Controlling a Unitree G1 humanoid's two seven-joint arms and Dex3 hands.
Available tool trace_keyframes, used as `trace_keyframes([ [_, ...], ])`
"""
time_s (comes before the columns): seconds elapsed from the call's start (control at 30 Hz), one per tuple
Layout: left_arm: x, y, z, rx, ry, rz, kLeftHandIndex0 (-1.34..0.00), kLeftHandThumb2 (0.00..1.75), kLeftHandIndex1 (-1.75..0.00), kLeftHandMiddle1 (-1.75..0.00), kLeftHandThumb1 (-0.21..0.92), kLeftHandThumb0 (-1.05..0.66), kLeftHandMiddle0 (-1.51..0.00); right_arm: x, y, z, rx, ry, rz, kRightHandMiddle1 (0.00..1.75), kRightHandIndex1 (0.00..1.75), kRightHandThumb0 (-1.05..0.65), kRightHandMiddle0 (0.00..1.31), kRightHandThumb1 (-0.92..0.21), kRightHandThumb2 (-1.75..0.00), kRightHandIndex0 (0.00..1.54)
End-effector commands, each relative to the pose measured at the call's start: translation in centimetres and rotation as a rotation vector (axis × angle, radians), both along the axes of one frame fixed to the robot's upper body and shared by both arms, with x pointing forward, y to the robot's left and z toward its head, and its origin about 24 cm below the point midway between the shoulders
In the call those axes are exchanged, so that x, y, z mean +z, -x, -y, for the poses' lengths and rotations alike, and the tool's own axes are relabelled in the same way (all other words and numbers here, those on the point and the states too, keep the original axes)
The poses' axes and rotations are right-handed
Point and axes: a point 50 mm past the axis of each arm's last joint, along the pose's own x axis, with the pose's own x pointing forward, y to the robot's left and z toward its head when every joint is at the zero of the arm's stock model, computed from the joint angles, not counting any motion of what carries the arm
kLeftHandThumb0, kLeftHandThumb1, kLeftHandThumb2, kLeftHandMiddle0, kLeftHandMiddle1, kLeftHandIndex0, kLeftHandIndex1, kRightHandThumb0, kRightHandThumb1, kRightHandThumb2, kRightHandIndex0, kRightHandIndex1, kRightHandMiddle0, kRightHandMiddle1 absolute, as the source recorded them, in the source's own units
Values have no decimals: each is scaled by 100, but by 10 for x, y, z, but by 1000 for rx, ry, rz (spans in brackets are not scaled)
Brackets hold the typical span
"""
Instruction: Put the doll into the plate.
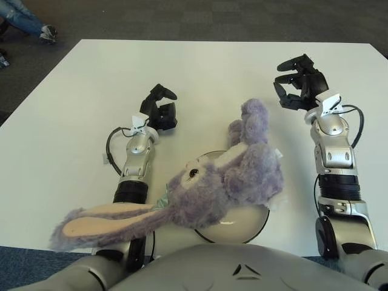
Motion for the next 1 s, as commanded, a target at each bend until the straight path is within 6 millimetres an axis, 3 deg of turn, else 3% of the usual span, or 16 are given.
trace_keyframes([
  [0.0,0,-1,-4,22,0,-5,-50,114,-175,-175,46,-43,-119,1,-4,0,32,-104,8,172,153,-9,40,-56,-96,38],
  [0.4,0,0,-6,50,-18,-2,-49,113,-175,-175,47,-43,-118,-19,-5,-3,98,-256,-36,175,155,-1,46,-43,-113,49],
  [0.97,0,1,-7,49,-12,4,-49,112,-175,-175,47,-43,-118,-46,-8,-6,107,-332,-86,175,155,-1,46,-35,-122,60],
])
